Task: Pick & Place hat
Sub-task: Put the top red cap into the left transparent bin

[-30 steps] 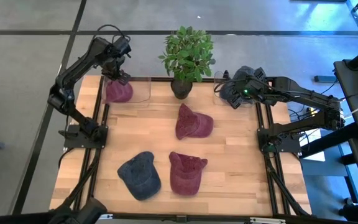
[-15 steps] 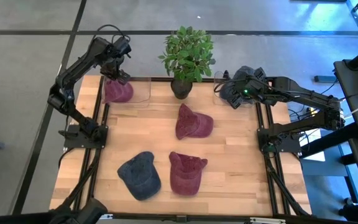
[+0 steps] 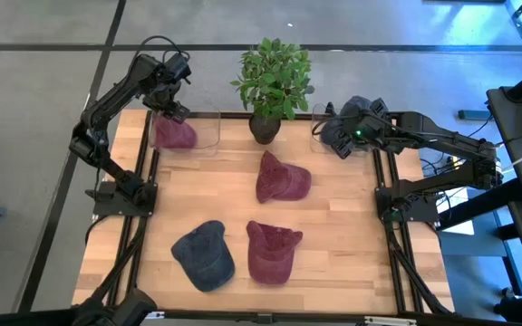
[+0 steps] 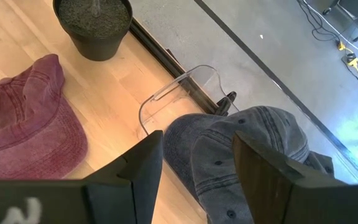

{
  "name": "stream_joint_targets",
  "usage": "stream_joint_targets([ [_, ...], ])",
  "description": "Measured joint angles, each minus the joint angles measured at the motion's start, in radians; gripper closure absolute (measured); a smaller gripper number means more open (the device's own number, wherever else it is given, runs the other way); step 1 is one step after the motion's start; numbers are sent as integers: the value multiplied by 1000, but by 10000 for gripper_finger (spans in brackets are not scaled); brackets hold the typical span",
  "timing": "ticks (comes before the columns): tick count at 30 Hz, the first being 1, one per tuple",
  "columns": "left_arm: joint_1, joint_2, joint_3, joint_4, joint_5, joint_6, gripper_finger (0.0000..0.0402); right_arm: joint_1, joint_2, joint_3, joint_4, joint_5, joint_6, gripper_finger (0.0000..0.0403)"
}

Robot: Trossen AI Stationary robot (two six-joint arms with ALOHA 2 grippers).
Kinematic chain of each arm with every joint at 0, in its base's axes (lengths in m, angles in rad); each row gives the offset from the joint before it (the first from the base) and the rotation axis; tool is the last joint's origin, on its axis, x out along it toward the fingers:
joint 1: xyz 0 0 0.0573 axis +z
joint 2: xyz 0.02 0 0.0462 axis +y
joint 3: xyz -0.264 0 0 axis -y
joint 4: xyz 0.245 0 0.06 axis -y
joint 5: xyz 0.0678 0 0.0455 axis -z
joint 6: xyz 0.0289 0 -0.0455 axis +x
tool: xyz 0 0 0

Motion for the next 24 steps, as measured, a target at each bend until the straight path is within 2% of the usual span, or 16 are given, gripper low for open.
stream_joint_targets([
  [5, 0, 0, 0, 0, 0, 1, 231, 0, 0, 0, 0, 0, -2, 210],
  [11, 0, -2, 52, 0, 3, -18, 221, 0, 0, 0, 0, 0, -2, 210],
  [15, -24, -22, 121, 1, 71, -65, 226, 0, 0, 0, 0, 0, 0, 210],
  [20, -124, -76, 143, 44, 236, -148, 228, 0, -2, 0, -2, 0, 2, 210],
  [24, -286, -116, 144, 83, 257, -282, 224, 0, -7, 0, -17, 0, 2, 210],
])
